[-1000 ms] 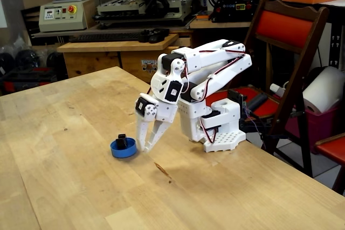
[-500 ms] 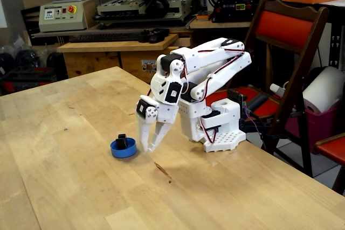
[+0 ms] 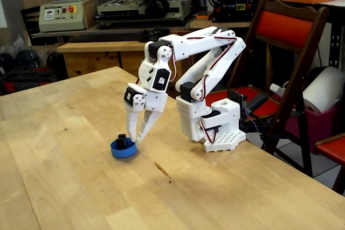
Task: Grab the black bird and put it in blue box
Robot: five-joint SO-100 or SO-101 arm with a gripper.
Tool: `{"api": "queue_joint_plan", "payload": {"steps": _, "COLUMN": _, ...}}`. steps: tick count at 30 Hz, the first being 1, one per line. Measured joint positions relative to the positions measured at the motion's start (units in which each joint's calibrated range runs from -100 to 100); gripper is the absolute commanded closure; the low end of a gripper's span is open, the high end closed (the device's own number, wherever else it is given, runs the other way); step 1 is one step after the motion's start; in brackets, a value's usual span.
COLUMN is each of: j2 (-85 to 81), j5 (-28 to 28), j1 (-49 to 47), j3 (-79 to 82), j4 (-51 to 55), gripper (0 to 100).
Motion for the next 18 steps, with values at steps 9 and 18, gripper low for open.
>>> {"api": "queue_joint_plan", "payload": {"steps": 9, "j2": -9.61, "j5": 0.00, "j1": 0.00, "j3": -1.20, "j4": 6.88, "gripper": 98}}
{"api": "queue_joint_plan", "payload": {"steps": 18, "j2": -28.76, "j5": 0.00, "j1": 0.00, "j3": 0.17, "j4": 10.48, "gripper": 98}}
